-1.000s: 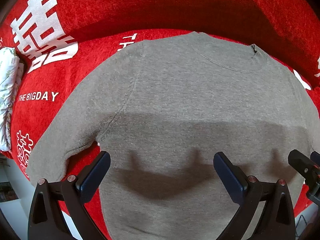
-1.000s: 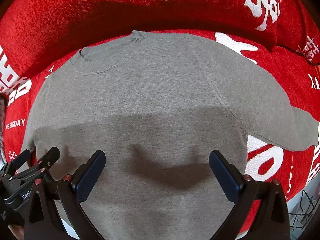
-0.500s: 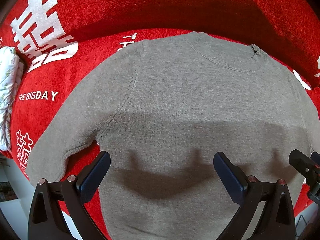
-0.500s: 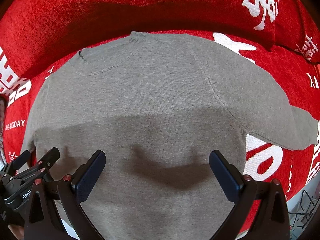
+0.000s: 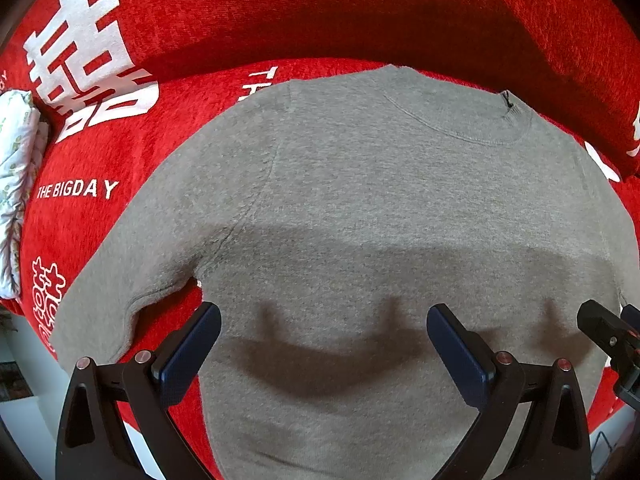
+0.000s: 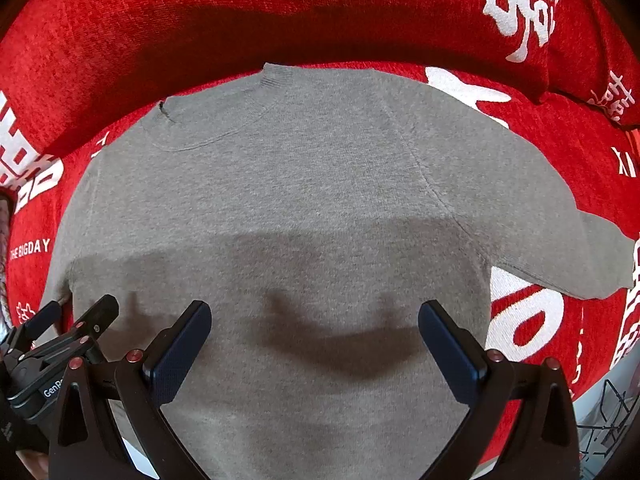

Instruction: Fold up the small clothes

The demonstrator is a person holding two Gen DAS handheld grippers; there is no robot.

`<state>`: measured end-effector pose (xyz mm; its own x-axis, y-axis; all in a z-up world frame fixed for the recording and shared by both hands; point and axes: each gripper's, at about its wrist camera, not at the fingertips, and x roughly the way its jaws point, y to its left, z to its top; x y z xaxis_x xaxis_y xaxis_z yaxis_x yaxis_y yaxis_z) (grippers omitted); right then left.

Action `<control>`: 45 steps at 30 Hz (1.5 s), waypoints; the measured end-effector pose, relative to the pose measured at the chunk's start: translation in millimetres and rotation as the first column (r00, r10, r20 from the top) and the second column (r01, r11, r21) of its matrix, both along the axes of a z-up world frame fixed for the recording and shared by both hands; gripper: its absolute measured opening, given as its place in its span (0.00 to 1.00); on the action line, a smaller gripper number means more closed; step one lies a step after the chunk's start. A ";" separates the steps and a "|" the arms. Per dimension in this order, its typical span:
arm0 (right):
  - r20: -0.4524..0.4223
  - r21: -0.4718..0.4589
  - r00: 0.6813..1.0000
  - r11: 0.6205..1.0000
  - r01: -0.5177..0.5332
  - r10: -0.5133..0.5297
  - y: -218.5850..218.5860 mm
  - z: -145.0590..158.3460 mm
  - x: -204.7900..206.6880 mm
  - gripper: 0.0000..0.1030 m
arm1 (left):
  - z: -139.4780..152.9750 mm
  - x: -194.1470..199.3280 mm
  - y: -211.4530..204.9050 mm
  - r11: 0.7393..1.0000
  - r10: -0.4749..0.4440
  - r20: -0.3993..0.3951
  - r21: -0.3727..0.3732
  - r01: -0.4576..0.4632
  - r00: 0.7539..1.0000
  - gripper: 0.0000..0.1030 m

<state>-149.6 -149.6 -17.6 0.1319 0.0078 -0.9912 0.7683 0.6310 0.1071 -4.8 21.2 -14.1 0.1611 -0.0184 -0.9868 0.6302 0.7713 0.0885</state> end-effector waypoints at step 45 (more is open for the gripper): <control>-0.011 0.023 0.963 0.963 -0.268 0.268 123.7 -7.5 71.6 1.00 | -58.4 81.4 324.3 0.536 0.710 -0.322 -0.330 -0.777 0.626 1.00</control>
